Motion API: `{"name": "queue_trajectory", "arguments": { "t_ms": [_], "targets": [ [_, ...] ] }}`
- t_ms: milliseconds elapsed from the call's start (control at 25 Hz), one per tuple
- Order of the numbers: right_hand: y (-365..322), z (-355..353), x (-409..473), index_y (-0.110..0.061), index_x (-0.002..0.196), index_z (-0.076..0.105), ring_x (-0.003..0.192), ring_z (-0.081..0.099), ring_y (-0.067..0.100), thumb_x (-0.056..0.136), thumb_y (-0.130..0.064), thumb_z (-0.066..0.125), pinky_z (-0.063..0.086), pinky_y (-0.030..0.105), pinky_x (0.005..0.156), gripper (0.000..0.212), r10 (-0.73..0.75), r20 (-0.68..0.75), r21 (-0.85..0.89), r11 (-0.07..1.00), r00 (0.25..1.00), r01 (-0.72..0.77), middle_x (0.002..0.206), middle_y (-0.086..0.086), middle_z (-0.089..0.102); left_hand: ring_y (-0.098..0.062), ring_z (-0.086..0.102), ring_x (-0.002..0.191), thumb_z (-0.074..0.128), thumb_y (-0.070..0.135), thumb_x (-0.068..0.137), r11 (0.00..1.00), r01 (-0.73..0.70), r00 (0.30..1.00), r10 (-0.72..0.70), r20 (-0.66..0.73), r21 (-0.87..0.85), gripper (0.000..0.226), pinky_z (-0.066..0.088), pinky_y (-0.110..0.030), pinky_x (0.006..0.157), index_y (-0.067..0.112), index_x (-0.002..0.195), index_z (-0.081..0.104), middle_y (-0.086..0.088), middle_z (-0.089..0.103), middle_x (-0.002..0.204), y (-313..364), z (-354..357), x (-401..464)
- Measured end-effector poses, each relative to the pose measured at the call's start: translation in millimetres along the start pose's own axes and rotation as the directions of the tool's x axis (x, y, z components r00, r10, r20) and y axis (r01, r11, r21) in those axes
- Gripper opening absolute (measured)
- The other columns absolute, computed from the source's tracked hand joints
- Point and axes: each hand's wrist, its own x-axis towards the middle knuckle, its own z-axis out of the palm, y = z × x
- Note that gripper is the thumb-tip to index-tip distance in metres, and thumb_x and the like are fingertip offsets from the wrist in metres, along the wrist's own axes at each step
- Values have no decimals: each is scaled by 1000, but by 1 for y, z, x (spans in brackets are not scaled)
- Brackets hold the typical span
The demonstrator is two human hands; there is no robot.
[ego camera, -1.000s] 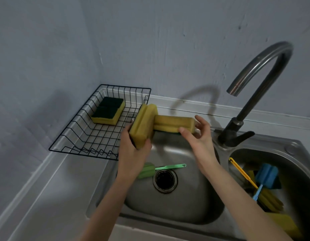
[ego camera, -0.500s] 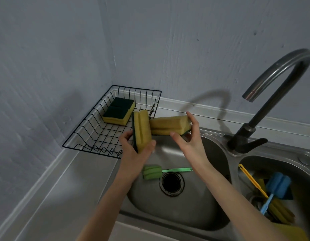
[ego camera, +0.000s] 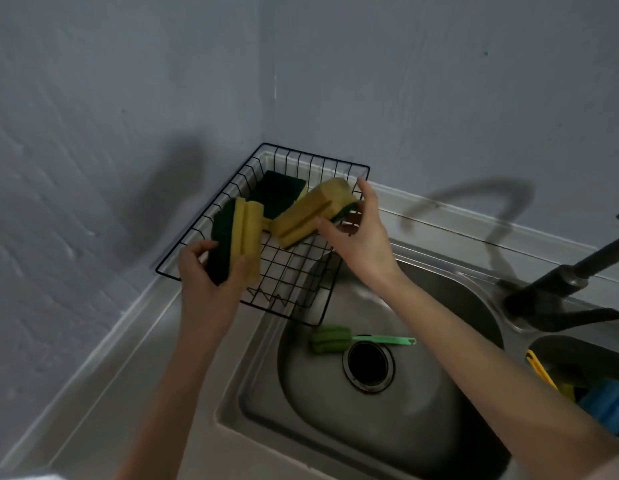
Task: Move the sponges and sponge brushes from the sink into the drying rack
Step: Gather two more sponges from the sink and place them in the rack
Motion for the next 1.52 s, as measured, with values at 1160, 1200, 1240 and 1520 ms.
{"name": "queue_trajectory", "arguments": {
  "t_ms": [1160,1200,1240,1520],
  "targets": [
    [78,142,118,2,122,50,112,46,37,84,-20,62,46,46,94,45,-185,541,-571,635,821,519,123,25,50,-14,46,105,50,44,60,993,-61,997,65,-35,103,40,39,-14,79,36,96,38,-1,43,116,-64,-24,70],
    [75,140,117,0,123,50,115,45,34,86,-20,60,44,41,97,44,-183,530,-539,682,828,495,126,23,48,-12,46,104,49,44,60,991,-78,997,80,-17,106,39,39,-13,79,37,96,37,3,43,114,-63,-26,71],
    [68,136,114,-2,124,50,118,44,31,88,-21,56,42,33,98,41,-181,486,-491,753,855,439,129,20,47,-9,46,102,49,43,60,989,-100,995,99,14,113,38,39,-13,79,39,95,37,9,43,111,-62,-27,72],
    [26,71,75,-12,132,43,93,63,16,92,-32,47,54,23,82,44,391,595,-57,892,702,-449,108,5,59,-9,42,114,46,43,63,904,-336,826,147,544,264,31,37,-5,86,48,92,40,28,37,118,-50,-36,87]
  ]
}}
